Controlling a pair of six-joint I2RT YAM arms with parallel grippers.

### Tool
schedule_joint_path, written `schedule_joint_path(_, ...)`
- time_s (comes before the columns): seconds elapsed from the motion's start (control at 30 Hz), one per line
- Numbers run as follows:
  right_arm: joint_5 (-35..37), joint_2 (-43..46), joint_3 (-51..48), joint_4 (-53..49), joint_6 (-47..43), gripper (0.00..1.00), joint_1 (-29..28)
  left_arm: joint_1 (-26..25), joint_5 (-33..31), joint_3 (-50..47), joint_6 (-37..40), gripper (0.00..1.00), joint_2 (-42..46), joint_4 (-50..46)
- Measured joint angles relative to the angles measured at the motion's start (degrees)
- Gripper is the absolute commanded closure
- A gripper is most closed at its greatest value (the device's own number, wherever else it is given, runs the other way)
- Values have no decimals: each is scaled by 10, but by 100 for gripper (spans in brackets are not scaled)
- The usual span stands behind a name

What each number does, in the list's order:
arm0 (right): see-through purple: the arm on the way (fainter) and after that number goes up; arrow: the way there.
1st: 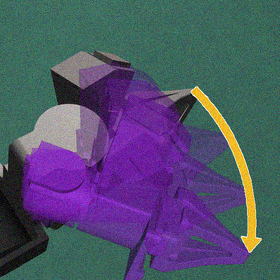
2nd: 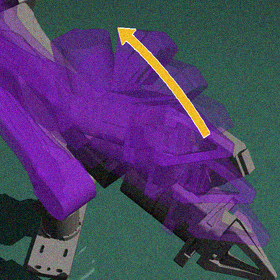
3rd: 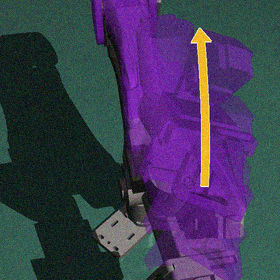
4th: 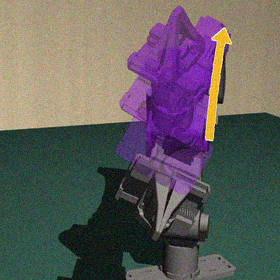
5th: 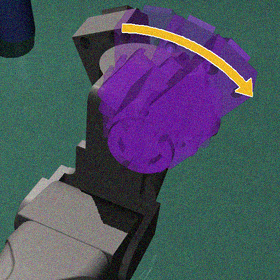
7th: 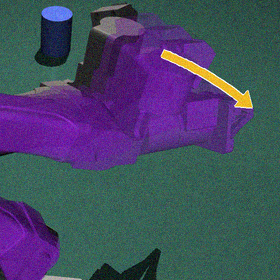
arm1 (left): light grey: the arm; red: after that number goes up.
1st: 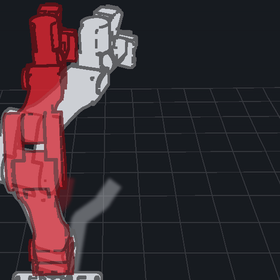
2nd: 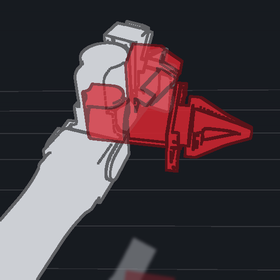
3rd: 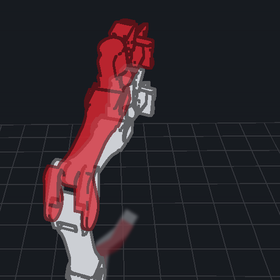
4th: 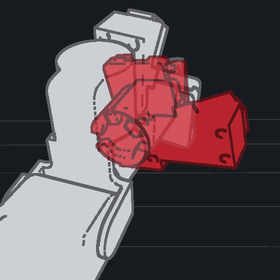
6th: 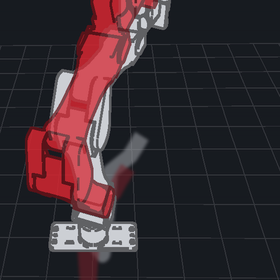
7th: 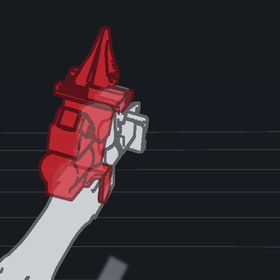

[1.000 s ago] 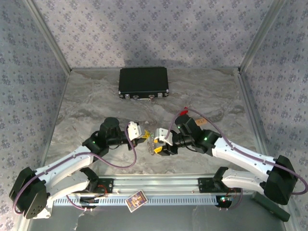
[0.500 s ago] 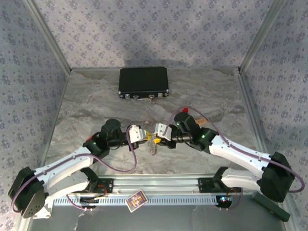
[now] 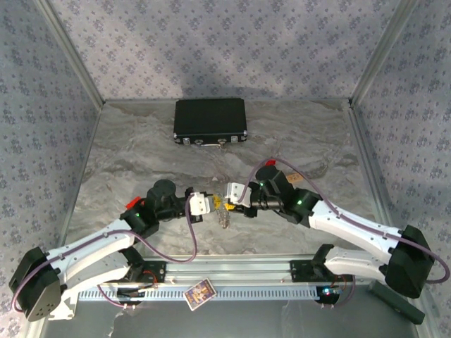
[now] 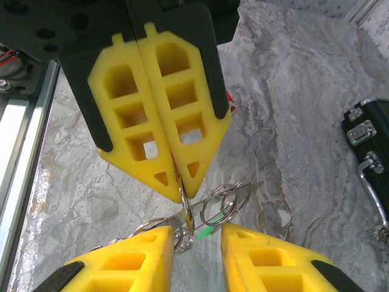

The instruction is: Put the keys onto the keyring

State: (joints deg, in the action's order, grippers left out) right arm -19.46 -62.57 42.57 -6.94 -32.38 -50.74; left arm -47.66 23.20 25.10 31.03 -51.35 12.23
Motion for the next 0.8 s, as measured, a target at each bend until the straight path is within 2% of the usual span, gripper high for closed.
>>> schedule_joint_path(0.13,-8,4,0,-1,-10,76,-3,-3,-8,-1,11,100,0,4)
schedule_joint_path(0.4,-13,4,0,-1,-25,94,-7,-5,-10,-2,20,100,0,4)
schedule_joint_path(0.5,-13,3,0,-1,-31,100,-7,-5,-12,-2,20,95,0,4)
schedule_joint_path(0.63,-13,-2,0,0,-31,100,-8,-7,-16,-2,20,87,0,3)
schedule_joint_path(0.8,-14,-5,0,3,-31,100,-12,-7,-16,-2,19,85,-1,5)
